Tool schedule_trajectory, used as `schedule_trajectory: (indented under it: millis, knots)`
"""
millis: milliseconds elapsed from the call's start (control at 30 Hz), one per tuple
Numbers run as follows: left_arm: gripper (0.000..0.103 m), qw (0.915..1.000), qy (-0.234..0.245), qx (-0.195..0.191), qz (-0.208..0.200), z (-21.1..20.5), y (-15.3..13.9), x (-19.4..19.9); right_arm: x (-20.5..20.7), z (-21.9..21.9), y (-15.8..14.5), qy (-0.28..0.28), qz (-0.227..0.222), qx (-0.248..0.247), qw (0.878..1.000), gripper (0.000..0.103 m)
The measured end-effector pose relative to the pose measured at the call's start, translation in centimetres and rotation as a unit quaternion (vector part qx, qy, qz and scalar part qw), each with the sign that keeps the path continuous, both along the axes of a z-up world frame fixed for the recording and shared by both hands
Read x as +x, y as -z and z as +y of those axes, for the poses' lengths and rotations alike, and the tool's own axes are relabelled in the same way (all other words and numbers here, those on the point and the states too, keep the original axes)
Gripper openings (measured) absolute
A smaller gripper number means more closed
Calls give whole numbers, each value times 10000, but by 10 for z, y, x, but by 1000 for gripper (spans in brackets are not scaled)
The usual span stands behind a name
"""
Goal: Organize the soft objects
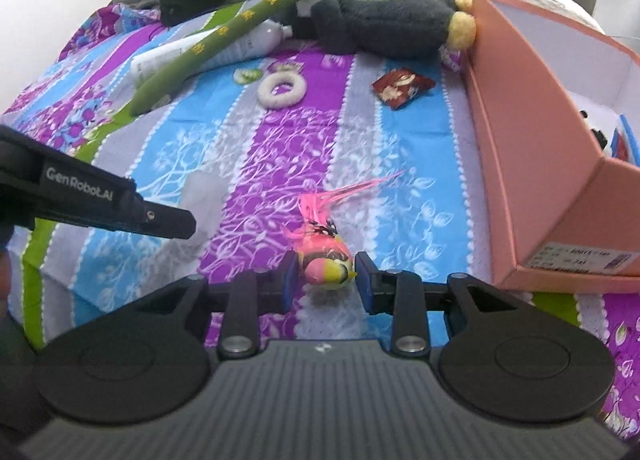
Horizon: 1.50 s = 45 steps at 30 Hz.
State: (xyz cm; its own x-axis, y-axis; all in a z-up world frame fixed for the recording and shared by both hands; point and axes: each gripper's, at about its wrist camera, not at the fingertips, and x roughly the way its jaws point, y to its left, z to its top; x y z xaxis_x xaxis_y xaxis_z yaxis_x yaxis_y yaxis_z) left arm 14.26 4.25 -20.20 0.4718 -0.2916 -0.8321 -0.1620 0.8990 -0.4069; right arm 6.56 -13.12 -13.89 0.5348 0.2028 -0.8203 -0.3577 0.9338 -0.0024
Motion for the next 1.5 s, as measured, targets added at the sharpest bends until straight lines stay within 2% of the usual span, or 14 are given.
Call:
schedule_trajectory:
  millis: [33, 100, 233, 500, 567, 633, 867, 1267, 1400, 1500]
  knots:
    - [34, 10000, -65, 4, 8, 1, 0, -1, 0, 1, 1, -15, 11, -39, 10000, 39]
    - [45, 9999, -153, -12, 10, 1, 1, -2, 1, 2, 2, -27, -40, -149, 9999, 43]
    - [48, 9998, -203, 75, -41, -2, 0, 0, 1, 3, 2, -120, -86, -147, 9998, 43]
    - [48, 9985, -236, 488, 98, -9, 2, 10, 1, 10, 2, -398, -293, -265, 9984, 40]
    - [48, 9983, -252, 507, 118, -9, 3, 12, 1, 11, 3, -439, -304, -342, 9980, 34]
    - [48, 9982, -257, 525, 162, -10, 3, 14, 1, 9, 2, -441, -260, -315, 9982, 33]
    - [48, 9970, -234, 724, 110, -15, 1, 21, 2, 1, -6, -292, -375, -219, 9986, 32]
    - [48, 9896, -126, 1433, -91, -25, 1, 37, 4, -12, -1, -76, -351, -286, 9989, 32]
    - [46, 9909, -142, 1340, -52, -23, 9, 40, 5, -13, 1, -58, -321, -269, 9991, 32]
    - [39, 9914, -135, 1302, -84, -23, 11, 38, 4, -14, 1, -25, -311, -232, 9992, 32]
